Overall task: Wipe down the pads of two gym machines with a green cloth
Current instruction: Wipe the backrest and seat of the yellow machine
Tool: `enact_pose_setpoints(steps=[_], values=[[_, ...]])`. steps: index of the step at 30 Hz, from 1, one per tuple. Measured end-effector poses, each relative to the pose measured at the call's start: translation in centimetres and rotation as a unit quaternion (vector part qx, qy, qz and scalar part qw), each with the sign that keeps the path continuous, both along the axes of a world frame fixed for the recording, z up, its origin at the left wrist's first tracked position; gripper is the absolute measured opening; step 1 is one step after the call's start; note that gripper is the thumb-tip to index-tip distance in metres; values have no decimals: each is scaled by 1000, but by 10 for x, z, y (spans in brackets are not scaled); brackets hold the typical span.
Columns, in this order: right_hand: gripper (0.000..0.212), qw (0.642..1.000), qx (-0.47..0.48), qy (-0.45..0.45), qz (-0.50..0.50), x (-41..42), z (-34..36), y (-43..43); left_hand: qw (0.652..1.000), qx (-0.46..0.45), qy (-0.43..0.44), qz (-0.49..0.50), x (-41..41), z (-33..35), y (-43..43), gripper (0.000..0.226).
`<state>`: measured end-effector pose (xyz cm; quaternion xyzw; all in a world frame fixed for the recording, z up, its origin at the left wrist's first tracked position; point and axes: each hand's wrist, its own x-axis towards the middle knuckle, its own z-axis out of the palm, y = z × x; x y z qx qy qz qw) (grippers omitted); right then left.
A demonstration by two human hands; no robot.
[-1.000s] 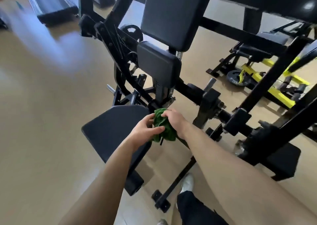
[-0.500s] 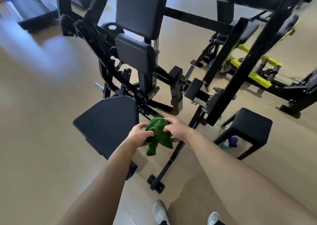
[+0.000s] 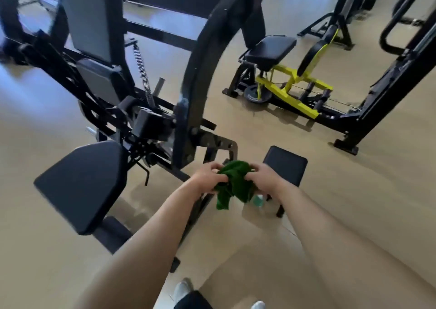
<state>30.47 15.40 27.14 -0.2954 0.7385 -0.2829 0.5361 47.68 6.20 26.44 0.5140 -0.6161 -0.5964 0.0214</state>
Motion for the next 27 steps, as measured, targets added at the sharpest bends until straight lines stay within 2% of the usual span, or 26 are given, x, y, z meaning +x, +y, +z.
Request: enact_pose_setpoints(steps=[3, 5, 8, 13, 18, 20, 25, 27], values=[[43, 996, -48, 41, -61, -59, 12, 11, 999, -18, 30, 5, -61, 14, 7, 38], [38, 992, -75, 48, -88, -89, 20, 8, 998, -33, 46, 10, -95, 19, 0, 44], [31, 989, -90, 44, -107, -133, 20, -10, 997, -56, 53, 20, -142, 24, -21, 41], [30, 986, -100, 83, -108, -202, 17, -62, 995, -30, 85, 34, -218, 24, -73, 24], [27, 978, -111, 116, -134, -274, 31, -119, 992, -13, 107, 67, -297, 30, -133, 33], [29, 977, -111, 121, -136, -305, 39, -142, 989, 0, 120, 81, -329, 33, -155, 30], [13, 979, -103, 58, -166, -382, 48, -199, 980, 12, 149, 132, -407, 38, -202, 15], [23, 978, -82, 15, -189, -413, 49, -221, 975, 25, 165, 145, -440, 40, -219, 14]])
